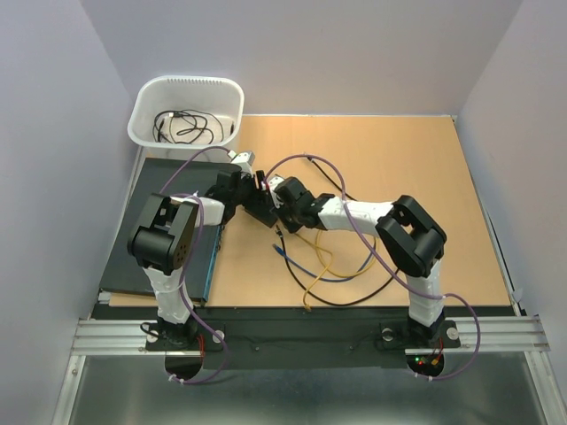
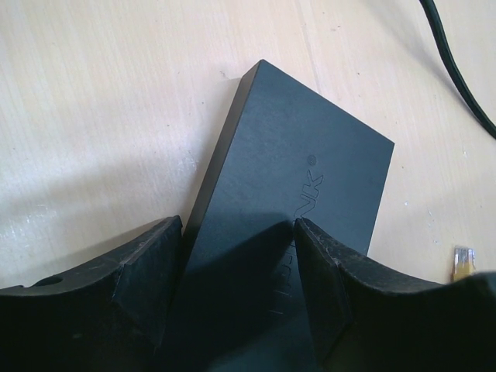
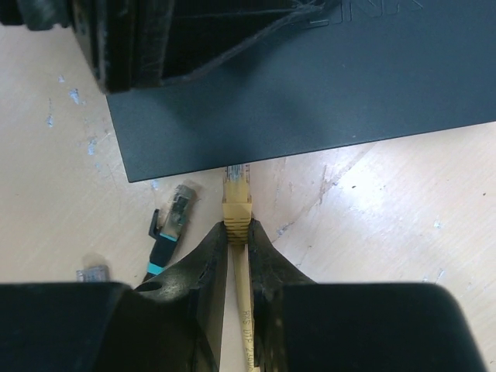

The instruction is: Insert the plug into the switch port

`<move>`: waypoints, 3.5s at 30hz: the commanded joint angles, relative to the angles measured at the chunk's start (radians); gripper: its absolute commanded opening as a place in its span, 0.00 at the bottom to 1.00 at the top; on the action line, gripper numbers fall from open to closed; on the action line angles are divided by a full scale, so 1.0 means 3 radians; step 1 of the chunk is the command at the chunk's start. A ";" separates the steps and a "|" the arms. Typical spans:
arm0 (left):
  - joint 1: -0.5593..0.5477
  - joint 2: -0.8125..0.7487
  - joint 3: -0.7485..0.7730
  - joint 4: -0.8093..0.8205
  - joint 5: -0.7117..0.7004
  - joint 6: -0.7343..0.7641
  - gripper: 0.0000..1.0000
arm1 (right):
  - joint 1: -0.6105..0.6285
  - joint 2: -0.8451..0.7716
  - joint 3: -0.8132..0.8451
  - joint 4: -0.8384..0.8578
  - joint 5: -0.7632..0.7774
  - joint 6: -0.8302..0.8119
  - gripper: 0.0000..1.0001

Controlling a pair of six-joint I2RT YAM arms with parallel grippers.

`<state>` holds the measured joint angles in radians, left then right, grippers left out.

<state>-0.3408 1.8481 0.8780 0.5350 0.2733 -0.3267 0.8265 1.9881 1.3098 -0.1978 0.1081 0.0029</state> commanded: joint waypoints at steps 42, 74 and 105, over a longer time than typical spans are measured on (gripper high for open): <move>-0.0373 0.0144 -0.0360 0.0073 0.0664 -0.0450 0.70 | -0.0116 0.0051 0.0445 0.1493 -0.1158 -0.0362 0.00; 0.0297 0.0058 0.0059 -0.0520 0.0357 -0.0276 0.71 | 0.0052 -0.1431 -0.1071 0.1058 -0.0258 0.0669 0.42; 0.0364 -0.0796 -0.0354 -0.0490 -0.0098 -0.0266 0.71 | 0.0364 -0.0476 -0.0848 0.0496 0.0601 0.1299 0.35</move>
<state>-0.2340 1.6562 0.7956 0.3691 0.2539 -0.4282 0.9302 1.8175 1.0157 -0.0193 0.2611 0.3691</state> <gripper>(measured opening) 0.709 0.351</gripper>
